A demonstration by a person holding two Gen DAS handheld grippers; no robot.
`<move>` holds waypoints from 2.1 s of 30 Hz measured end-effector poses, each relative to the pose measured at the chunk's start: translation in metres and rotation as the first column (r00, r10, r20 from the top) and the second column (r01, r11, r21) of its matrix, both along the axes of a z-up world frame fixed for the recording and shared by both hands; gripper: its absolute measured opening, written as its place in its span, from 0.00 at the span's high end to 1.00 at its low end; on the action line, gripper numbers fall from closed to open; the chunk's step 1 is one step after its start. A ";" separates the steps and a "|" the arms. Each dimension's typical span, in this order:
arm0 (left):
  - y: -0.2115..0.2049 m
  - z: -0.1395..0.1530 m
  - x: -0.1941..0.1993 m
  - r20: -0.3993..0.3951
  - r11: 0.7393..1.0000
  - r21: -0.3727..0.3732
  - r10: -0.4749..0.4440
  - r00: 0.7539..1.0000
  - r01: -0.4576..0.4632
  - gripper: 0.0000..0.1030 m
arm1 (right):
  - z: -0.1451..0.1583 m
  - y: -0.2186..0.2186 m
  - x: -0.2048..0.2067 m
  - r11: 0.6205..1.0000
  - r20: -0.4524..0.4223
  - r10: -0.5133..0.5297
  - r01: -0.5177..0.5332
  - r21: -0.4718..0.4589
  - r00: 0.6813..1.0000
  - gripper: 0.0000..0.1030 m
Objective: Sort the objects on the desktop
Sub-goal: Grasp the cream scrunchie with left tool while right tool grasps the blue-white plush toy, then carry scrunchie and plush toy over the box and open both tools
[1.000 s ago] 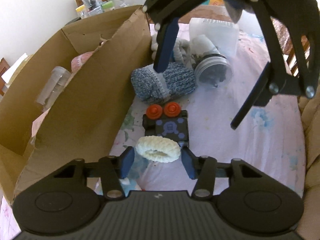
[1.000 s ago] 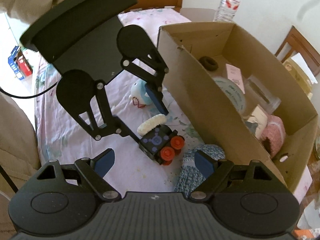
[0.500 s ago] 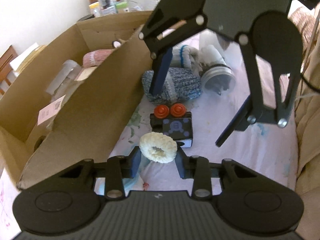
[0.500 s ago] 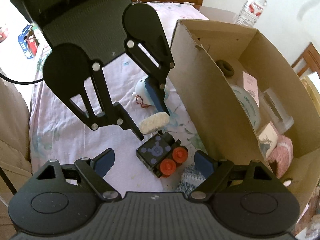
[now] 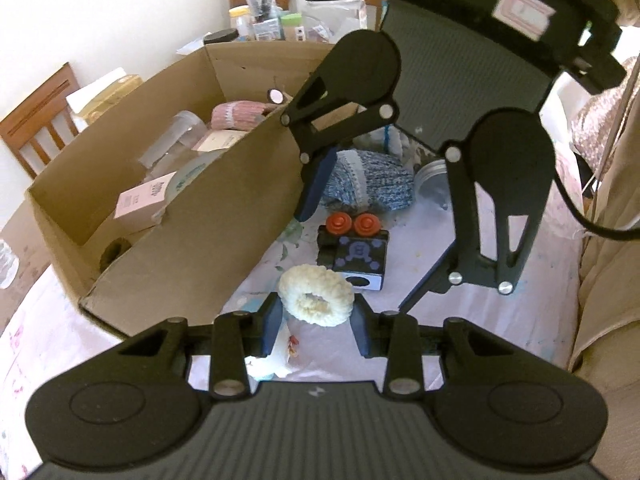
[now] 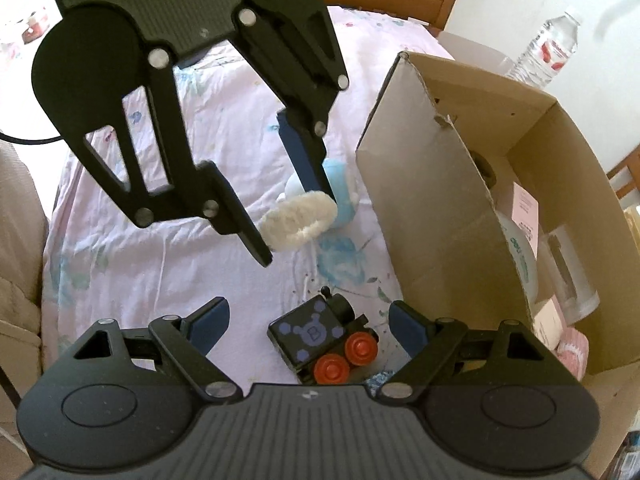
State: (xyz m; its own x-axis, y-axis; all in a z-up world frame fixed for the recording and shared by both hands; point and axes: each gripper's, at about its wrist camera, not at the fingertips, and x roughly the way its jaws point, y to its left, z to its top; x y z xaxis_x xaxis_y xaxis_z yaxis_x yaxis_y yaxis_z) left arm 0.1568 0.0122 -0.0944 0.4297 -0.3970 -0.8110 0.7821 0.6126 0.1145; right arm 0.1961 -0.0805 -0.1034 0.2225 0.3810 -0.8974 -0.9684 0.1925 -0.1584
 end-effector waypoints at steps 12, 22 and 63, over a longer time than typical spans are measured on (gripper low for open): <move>0.031 0.005 -0.023 -0.002 0.988 0.026 0.149 0.989 -0.149 0.65 | -0.005 0.032 -0.004 0.997 0.031 0.009 -0.011 0.079 0.999 0.13; 0.059 0.005 -0.035 -0.013 0.973 0.019 0.229 0.973 -0.229 0.65 | -0.009 0.055 -0.006 0.992 0.055 -0.063 0.057 0.111 0.996 0.21; 0.063 0.060 -0.018 0.011 0.945 -0.033 0.325 0.946 -0.324 0.65 | 0.056 0.040 -0.009 0.961 0.092 -0.239 0.222 0.164 0.967 0.44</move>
